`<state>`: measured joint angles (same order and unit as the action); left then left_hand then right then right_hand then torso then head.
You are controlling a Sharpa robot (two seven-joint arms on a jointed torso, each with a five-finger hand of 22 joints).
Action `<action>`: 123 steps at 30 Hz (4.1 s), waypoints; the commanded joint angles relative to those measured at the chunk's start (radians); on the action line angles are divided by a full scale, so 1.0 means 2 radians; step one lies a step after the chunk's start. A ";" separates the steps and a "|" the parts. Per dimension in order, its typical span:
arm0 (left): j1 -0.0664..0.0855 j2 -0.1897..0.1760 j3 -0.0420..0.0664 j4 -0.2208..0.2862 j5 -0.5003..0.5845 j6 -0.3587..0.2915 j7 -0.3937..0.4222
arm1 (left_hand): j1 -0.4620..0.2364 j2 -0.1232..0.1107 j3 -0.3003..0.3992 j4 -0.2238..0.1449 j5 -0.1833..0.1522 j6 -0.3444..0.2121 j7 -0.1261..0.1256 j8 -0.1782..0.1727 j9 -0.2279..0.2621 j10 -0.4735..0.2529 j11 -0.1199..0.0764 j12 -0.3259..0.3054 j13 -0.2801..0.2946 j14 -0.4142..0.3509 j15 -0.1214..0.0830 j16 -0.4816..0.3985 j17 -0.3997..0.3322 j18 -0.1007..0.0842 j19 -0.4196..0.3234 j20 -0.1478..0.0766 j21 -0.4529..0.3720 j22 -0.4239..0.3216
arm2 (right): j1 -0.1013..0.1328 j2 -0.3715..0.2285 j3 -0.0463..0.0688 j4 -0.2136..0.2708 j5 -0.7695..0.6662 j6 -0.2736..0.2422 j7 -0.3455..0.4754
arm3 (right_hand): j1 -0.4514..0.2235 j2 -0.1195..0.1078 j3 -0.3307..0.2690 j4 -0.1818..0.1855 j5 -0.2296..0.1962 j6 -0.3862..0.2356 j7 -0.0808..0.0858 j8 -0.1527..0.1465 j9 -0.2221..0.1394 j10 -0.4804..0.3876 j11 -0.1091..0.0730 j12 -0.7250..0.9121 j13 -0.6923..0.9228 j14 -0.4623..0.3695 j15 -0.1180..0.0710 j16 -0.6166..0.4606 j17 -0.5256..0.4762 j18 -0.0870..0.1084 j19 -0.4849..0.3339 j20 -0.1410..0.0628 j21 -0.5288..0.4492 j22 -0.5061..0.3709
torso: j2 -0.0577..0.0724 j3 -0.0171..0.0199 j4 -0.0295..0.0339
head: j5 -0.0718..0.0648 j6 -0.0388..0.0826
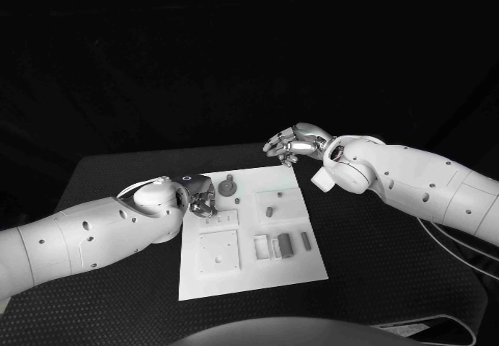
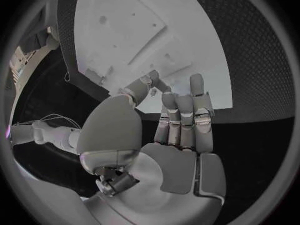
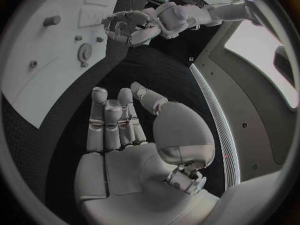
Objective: Assemble the parts on the task board
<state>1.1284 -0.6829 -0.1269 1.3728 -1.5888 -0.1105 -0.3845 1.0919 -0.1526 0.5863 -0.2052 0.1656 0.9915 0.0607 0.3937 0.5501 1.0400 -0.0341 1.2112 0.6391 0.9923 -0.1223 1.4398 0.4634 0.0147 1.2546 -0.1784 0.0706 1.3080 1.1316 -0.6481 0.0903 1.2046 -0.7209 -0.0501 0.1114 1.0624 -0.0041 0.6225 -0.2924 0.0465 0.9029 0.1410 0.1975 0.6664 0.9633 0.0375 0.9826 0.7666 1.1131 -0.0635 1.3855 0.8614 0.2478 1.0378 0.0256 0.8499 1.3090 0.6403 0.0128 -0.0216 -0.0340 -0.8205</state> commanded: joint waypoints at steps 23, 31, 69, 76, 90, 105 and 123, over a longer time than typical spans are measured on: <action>0.002 0.030 0.000 -0.008 -0.052 0.066 -0.044 | -0.006 -0.001 -0.003 0.002 0.007 0.010 0.010 -0.003 0.021 0.001 0.003 -0.005 0.001 -0.003 0.000 -0.005 0.002 -0.007 -0.003 0.004 -0.002 -0.001 | -0.001 0.003 0.000 -0.001 -0.005 0.006 0.000 | -0.007 -0.001 -0.002 0.001 0.002 -0.001 0.004 -0.004 -0.001 0.000 0.000 0.002 -0.001 0.000 -0.004 -0.002 -0.001 0.007 0.005 0.000 -0.003 0.006 | 0.000 0.0002 -0.0007 | 0.003 0.000; 0.002 0.039 -0.001 -0.016 -0.054 0.071 -0.045 | -0.006 0.000 -0.003 0.002 0.007 0.011 0.010 -0.003 0.021 0.001 0.002 -0.005 0.001 -0.003 0.000 -0.005 0.002 -0.007 -0.003 0.004 -0.002 -0.001 | -0.003 0.004 0.000 -0.002 -0.005 0.006 0.000 | -0.007 -0.001 -0.002 0.001 0.002 -0.001 0.004 -0.004 -0.001 0.000 0.000 0.002 -0.001 0.000 -0.004 -0.002 -0.001 0.007 0.005 0.000 -0.003 0.006 | 0.000 -0.0001 -0.0005 | 0.003 0.000; 0.001 0.057 -0.007 -0.030 -0.056 0.083 -0.043 | -0.008 -0.002 -0.004 0.003 0.007 0.010 0.010 -0.004 0.022 0.001 0.002 -0.005 0.002 -0.003 0.000 -0.006 0.002 -0.007 -0.003 0.004 -0.002 -0.002 | -0.004 0.004 0.000 -0.001 -0.005 0.007 0.000 | -0.008 -0.002 -0.002 0.001 0.002 -0.002 0.004 -0.004 -0.001 0.000 0.000 0.003 -0.001 0.000 -0.004 -0.002 -0.001 0.007 0.005 0.000 -0.003 0.006 | 0.000 0.0002 -0.0006 | -0.001 -0.004; 0.001 0.053 -0.007 -0.025 -0.056 0.079 -0.041 | -0.007 -0.002 -0.004 0.003 0.006 0.011 0.010 -0.004 0.022 0.001 0.002 -0.005 0.002 -0.003 0.000 -0.006 0.003 -0.007 -0.003 0.004 -0.002 -0.002 | -0.005 0.004 0.000 -0.001 -0.005 0.007 0.000 | -0.008 -0.002 -0.002 0.001 0.002 -0.002 0.004 -0.004 -0.001 0.000 0.000 0.003 -0.001 0.000 -0.004 -0.002 -0.001 0.007 0.005 0.000 -0.003 0.006 | 0.000 -0.0001 -0.0007 | -0.001 -0.005; 0.001 0.041 -0.006 -0.014 -0.059 0.062 -0.039 | -0.006 -0.002 -0.003 0.002 0.006 0.011 0.010 -0.004 0.023 0.001 0.002 -0.005 0.002 -0.002 0.000 -0.006 0.003 -0.007 -0.003 0.003 -0.002 -0.002 | -0.005 0.003 0.000 -0.001 -0.005 0.007 0.000 | -0.009 -0.002 -0.002 0.001 0.002 -0.002 0.004 -0.004 -0.001 0.000 0.000 0.003 -0.002 0.000 -0.004 -0.002 -0.001 0.007 0.005 0.000 -0.003 0.006 | 0.000 -0.0003 0.0000 | -0.002 -0.004; 0.001 0.042 -0.007 -0.014 -0.057 0.073 -0.038 | -0.003 -0.005 -0.002 -0.001 0.006 0.000 0.014 -0.012 0.021 -0.001 0.006 -0.007 0.003 -0.004 0.001 -0.008 0.003 -0.007 -0.005 0.004 -0.002 -0.003 | -0.005 0.004 0.000 -0.001 -0.005 0.008 0.000 | -0.010 -0.002 -0.002 0.001 0.002 -0.002 0.004 -0.004 -0.001 0.000 0.000 0.003 -0.002 0.000 -0.004 -0.002 -0.001 0.007 0.005 0.000 -0.003 0.006 | 0.000 -0.0004 -0.0001 | -0.001 -0.004; 0.001 0.046 -0.007 -0.023 -0.056 0.075 -0.039 | -0.003 -0.009 -0.002 0.000 0.006 -0.013 0.019 -0.021 0.019 -0.004 0.011 -0.008 0.004 -0.006 0.004 -0.010 0.003 -0.007 -0.007 0.005 -0.002 -0.005 | -0.005 0.004 0.000 -0.001 -0.005 0.008 0.000 | -0.010 -0.003 -0.002 0.001 0.002 -0.004 0.004 -0.006 -0.002 -0.001 0.000 0.003 -0.002 0.000 -0.003 -0.002 -0.001 0.007 0.005 0.000 -0.003 0.006 | 0.000 0.0001 -0.0004 | 0.001 -0.007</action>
<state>1.1308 -0.5927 -0.1409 1.3290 -1.6985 0.0288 -0.4677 1.0804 -0.1644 0.5774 -0.2078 0.1768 0.9648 0.0875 0.3550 0.5872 1.0339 -0.0211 1.1964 0.6461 0.9846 -0.1151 1.4242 0.4684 0.0147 1.2473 -0.1714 0.0706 1.2993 1.1221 -0.6408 0.0900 1.2014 -0.7229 -0.0486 0.1058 1.0503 -0.0078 0.6225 -0.2924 0.0465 0.8973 0.1464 0.1894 0.6641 0.9632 0.0375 0.9826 0.7638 1.1122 -0.0639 1.3855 0.8609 0.2455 1.0413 0.0292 0.8499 1.3089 0.6407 0.0122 -0.0222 -0.0331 -0.8323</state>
